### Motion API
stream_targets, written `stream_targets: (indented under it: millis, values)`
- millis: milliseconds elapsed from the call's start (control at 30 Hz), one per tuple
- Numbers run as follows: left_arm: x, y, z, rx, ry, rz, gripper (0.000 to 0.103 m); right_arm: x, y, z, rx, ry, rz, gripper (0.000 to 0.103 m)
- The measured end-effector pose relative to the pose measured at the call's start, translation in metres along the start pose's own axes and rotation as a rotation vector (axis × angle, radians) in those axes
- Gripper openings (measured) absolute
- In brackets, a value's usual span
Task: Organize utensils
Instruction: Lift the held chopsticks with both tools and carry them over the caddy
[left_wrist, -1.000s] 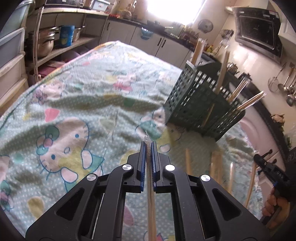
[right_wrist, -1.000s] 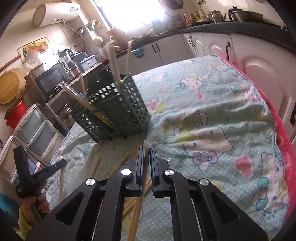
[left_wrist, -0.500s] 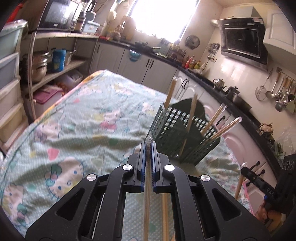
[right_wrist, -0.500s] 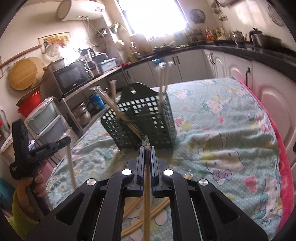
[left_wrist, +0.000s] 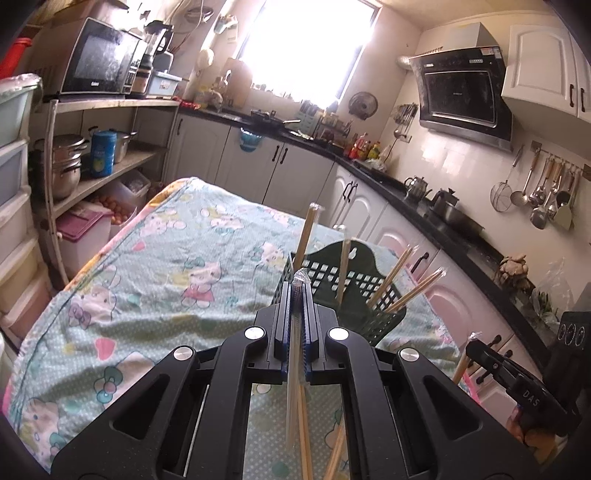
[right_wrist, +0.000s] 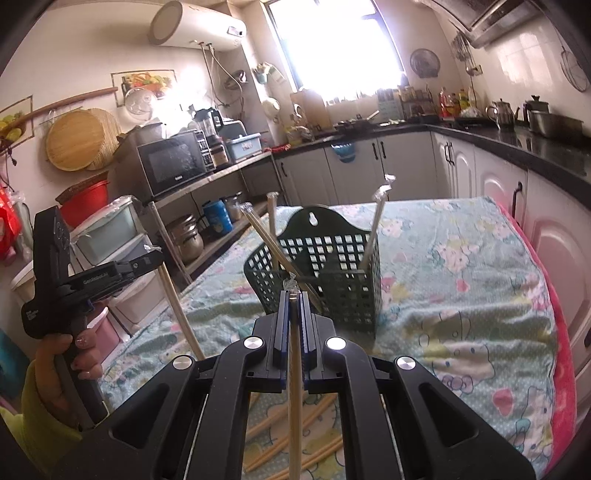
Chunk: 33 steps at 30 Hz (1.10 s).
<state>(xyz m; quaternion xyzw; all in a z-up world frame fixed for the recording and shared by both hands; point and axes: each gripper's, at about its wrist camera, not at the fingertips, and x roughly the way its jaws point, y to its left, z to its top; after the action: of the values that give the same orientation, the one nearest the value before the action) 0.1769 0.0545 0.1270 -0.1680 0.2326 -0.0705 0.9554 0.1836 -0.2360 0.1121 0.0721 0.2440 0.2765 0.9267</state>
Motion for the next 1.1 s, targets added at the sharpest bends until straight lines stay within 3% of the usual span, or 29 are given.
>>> stream_targets:
  millis: [600, 1100]
  values:
    - [-0.001, -0.017, 0.043, 0.052, -0.07, 0.0, 0.001, 0.018, 0.027, 0.047, -0.086, -0.068, 0.046, 0.005]
    - [0.006, -0.029, 0.087, 0.049, -0.083, 0.021, 0.001, 0.04, 0.035, 0.097, -0.12, -0.09, 0.084, 0.005]
